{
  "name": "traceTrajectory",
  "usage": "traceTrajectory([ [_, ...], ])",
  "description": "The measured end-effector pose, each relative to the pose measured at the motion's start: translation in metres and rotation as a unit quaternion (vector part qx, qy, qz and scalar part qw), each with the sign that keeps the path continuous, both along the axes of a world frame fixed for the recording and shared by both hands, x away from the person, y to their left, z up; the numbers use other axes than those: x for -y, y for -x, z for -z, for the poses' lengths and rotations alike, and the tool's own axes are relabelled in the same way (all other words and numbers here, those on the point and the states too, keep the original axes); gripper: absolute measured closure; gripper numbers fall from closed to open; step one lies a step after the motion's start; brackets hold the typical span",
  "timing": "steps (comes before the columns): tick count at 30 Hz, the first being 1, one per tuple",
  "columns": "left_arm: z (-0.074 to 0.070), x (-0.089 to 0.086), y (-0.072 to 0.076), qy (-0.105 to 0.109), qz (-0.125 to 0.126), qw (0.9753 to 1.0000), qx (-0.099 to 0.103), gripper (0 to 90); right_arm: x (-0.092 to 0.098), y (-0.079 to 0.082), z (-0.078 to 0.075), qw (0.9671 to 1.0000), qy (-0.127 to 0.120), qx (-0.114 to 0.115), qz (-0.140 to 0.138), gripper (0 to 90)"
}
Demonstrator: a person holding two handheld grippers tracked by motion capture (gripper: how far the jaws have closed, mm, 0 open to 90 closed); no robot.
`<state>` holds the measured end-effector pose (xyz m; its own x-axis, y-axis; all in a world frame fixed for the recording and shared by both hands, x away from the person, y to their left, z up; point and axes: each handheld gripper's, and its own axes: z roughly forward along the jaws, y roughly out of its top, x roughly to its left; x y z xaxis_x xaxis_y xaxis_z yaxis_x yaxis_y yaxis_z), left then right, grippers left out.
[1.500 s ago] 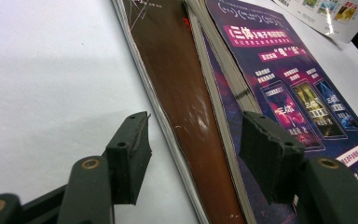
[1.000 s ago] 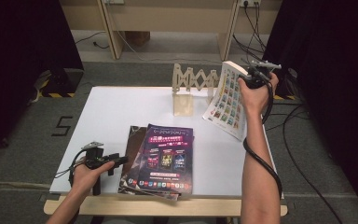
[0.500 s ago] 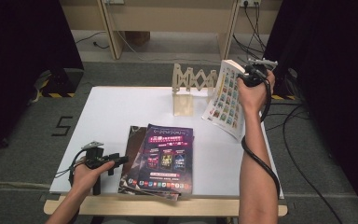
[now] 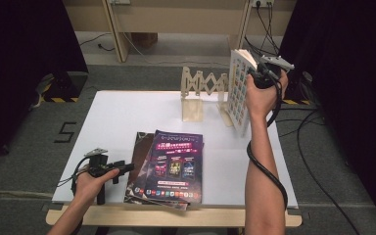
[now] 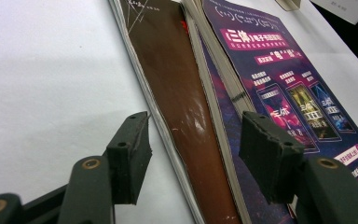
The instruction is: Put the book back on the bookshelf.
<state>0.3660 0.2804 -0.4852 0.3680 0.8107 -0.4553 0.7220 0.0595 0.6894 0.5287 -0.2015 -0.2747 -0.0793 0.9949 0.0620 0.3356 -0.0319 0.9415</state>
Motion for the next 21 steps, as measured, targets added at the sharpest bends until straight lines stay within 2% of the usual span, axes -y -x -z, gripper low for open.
traceTrajectory([
  [5, 0.001, -0.002, -0.001, 0.000, -0.001, 1.0000, -0.001, 42.1, 0.000, -0.005, 0.005, 0.9996, -0.021, 0.017, 0.009, 74.3],
  [9, 0.001, -0.001, -0.001, 0.000, -0.002, 1.0000, -0.001, 42.1, -0.002, -0.009, 0.009, 0.9994, -0.025, 0.024, 0.007, 74.4],
  [14, 0.001, -0.002, 0.000, 0.000, -0.001, 1.0000, -0.001, 42.1, -0.002, -0.014, 0.021, 0.9992, -0.024, 0.029, 0.014, 74.3],
  [21, 0.002, 0.000, 0.000, -0.001, 0.001, 1.0000, -0.001, 42.0, -0.004, -0.007, 0.032, 0.9985, -0.009, 0.047, 0.027, 73.8],
])
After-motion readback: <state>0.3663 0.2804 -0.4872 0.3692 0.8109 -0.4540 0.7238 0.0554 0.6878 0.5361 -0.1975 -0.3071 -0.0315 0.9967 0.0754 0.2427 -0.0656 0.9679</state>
